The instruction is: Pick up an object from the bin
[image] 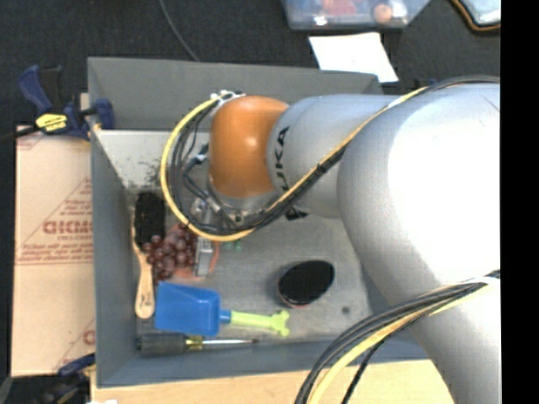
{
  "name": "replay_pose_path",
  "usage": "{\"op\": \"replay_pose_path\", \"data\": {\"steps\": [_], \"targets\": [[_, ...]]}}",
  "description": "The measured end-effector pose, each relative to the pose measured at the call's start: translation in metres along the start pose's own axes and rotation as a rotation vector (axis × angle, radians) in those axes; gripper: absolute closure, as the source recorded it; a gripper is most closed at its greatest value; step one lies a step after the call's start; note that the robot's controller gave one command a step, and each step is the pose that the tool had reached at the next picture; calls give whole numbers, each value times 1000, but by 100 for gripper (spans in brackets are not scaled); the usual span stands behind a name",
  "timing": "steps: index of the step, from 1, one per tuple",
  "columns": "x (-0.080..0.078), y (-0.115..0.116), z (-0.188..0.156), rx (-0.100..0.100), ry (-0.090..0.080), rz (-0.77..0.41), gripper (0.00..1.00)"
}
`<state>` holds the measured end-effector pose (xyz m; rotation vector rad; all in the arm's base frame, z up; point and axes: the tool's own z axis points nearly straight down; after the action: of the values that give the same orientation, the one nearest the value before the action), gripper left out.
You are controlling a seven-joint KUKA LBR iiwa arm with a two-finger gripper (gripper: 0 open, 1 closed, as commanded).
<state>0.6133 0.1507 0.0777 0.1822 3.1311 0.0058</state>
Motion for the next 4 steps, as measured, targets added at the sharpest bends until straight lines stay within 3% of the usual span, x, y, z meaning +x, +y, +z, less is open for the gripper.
{"op": "replay_pose_path", "data": {"steps": [1, 2, 4], "targets": [[5, -9, 5, -7, -16, 0, 0], [-3, -3, -3, -2, -14, -1, 100], [-3, -3, -12, -3, -13, 0, 100]]}}
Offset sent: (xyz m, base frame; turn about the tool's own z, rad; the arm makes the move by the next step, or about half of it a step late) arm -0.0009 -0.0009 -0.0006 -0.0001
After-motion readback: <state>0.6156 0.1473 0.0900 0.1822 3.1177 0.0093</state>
